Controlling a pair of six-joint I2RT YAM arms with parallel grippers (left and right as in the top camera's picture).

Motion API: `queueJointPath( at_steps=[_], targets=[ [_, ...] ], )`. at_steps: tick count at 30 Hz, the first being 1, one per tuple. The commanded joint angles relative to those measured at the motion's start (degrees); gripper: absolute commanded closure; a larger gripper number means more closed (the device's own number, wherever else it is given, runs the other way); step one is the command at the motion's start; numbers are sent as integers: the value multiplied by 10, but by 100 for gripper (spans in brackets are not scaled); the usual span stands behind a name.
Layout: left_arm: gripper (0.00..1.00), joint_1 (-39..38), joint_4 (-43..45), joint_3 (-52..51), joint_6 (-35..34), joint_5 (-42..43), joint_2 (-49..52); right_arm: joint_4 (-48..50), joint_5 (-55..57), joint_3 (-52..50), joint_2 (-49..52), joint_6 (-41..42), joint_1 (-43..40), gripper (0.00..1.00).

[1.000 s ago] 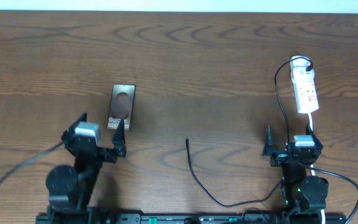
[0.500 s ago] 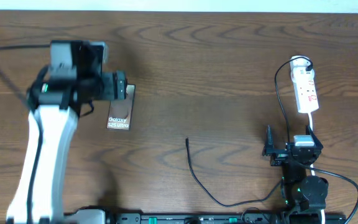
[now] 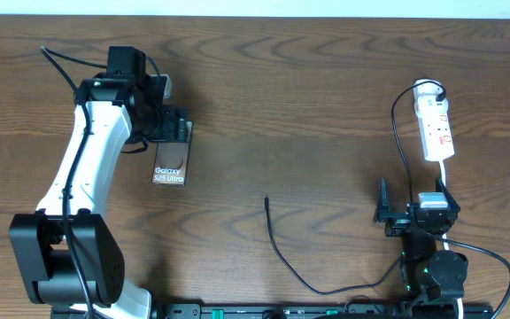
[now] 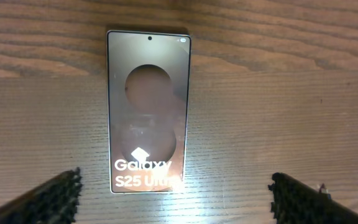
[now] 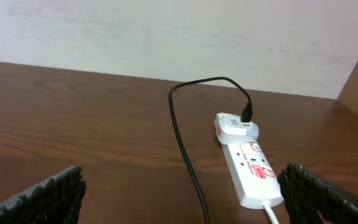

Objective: Plug charger to phone and switch on socket
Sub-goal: 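Move the left gripper forward over the Galaxy phone, then lower the left gripper and close it on the phone's bottom edge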

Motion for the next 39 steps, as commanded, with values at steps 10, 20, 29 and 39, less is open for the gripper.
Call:
queueJointPath(
  at_steps=[10, 20, 29, 39],
  targets=[
    [2, 0, 5, 11, -26, -42, 0, -2, 5, -1, -3, -8, 3, 1],
    [2, 3, 19, 12, -34, -42, 45, -2, 5, -1, -3, -8, 3, 1],
    [2, 3, 43, 12, -38, -64, 110, -2, 5, -1, -3, -8, 3, 1],
    [2, 3, 49, 12, -38, -64, 166, -2, 5, -1, -3, -8, 3, 1]
  ],
)
